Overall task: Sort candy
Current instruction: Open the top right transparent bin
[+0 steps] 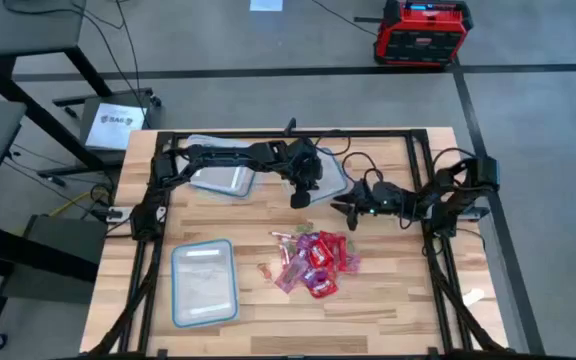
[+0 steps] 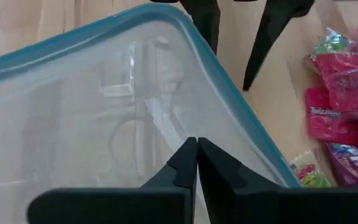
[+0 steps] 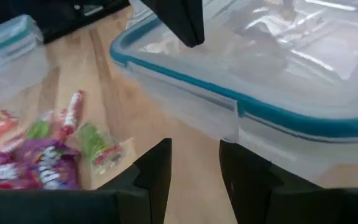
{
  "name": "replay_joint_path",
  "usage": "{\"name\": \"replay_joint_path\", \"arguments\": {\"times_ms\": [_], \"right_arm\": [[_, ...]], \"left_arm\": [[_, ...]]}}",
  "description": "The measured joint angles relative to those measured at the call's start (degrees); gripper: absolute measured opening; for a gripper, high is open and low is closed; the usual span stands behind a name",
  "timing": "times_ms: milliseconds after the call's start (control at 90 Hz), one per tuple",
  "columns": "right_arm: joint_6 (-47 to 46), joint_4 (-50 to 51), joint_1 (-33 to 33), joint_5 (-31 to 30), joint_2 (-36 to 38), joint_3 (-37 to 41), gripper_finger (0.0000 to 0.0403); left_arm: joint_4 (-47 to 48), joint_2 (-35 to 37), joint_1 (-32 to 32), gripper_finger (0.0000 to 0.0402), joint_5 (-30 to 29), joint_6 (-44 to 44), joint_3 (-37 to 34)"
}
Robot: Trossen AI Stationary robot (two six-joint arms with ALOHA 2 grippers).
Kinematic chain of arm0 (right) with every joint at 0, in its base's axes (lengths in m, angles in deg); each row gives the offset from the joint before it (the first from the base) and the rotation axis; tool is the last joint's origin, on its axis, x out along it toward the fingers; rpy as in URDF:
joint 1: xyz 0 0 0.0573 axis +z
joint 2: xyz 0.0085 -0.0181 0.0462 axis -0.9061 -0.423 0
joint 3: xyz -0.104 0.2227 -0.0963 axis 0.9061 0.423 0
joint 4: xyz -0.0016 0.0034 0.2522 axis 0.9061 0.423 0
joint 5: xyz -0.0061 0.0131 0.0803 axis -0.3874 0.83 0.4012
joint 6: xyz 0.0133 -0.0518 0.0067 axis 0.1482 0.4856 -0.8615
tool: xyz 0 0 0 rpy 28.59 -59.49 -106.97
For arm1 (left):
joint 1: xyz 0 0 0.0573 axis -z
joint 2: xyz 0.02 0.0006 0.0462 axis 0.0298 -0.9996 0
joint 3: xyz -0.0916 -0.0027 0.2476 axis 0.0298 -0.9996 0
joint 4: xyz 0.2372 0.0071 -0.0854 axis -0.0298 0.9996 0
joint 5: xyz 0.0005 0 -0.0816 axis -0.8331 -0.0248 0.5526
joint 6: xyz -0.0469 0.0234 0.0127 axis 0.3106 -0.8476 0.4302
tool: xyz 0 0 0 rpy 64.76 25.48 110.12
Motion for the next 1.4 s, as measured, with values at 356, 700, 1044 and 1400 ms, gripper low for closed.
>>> {"name": "replay_joint_path", "arguments": {"times_ms": [356,700,1044,1400], "right_arm": [[0.0,-6.71,-6.88,9.07,0.7,3.56,0.0123],[1.14,-10.17,-5.35,10.91,-7.36,-0.75,0.0123],[1.57,-13.01,-5.86,13.25,-10.0,-2.78,0.0123],[3.93,-23.45,-3.72,24.07,-6.32,-3.21,0.0093]], "left_arm": [[-2.58,-0.24,0.01,0.0,2.54,0.2,-0.22],[-3.47,-0.31,0.03,0.0,2.6,2.16,-0.26],[-2.88,-3.92,0.29,0.0,2.86,2.66,0.03],[-2.79,-4.86,0.44,0.0,2.85,4.26,0.02]]}}
